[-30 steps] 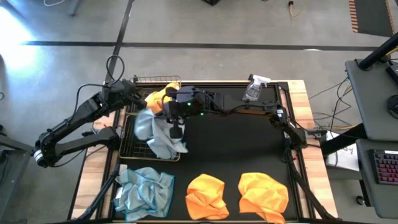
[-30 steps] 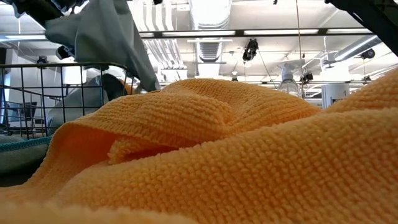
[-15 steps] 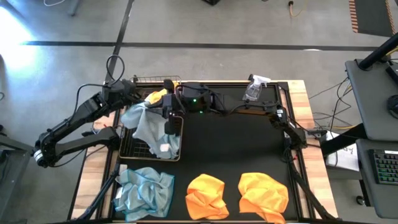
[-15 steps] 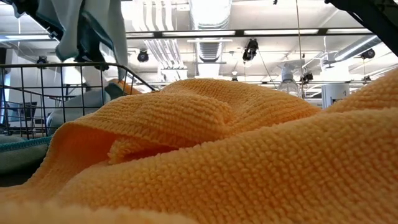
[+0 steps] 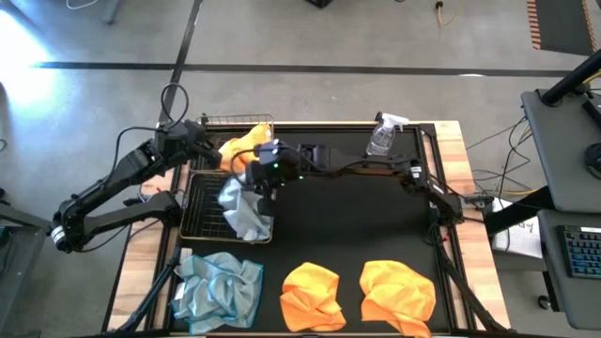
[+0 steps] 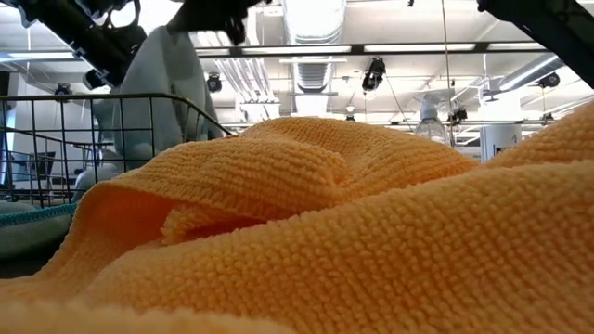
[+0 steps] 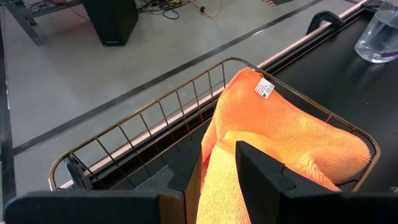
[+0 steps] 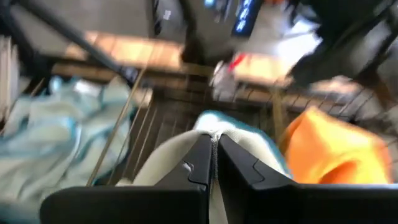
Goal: Sort microfiber towel by color & place in baskets
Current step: Put the blue towel into the bottom wire basket
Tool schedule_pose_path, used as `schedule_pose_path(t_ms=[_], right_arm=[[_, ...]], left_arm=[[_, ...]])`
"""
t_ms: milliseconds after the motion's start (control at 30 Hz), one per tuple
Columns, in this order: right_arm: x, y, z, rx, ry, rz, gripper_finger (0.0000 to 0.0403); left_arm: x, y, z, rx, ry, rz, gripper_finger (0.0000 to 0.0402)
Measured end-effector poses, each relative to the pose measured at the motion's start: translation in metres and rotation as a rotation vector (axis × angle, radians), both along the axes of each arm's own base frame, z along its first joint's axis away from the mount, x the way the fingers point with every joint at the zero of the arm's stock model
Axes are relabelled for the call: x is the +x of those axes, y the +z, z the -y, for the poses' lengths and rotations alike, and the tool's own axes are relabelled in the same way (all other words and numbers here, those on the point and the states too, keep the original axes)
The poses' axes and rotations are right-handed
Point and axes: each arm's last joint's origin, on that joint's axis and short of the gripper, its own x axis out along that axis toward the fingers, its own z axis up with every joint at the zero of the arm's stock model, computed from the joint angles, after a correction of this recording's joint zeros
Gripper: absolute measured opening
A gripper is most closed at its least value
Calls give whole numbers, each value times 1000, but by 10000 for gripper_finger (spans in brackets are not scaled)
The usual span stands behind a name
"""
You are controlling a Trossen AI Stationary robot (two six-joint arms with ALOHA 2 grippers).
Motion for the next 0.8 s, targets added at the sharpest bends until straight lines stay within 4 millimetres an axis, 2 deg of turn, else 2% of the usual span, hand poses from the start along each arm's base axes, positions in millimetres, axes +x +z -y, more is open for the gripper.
schedule_pose_path(t_ms=[133, 233, 633, 800], right_arm=[[3, -17, -2, 57, 68, -72, 13], [6, -22, -3, 97, 85, -85, 13], [1, -25, -4, 132, 85, -153, 13], [0, -25, -6, 171, 144, -163, 38]], left_arm=[[1, -5, 0, -11, 5, 2, 84], [1, -8, -1, -9, 7, 9, 84], [2, -12, -2, -15, 12, 15, 84], [2, -12, -2, -18, 16, 20, 84]])
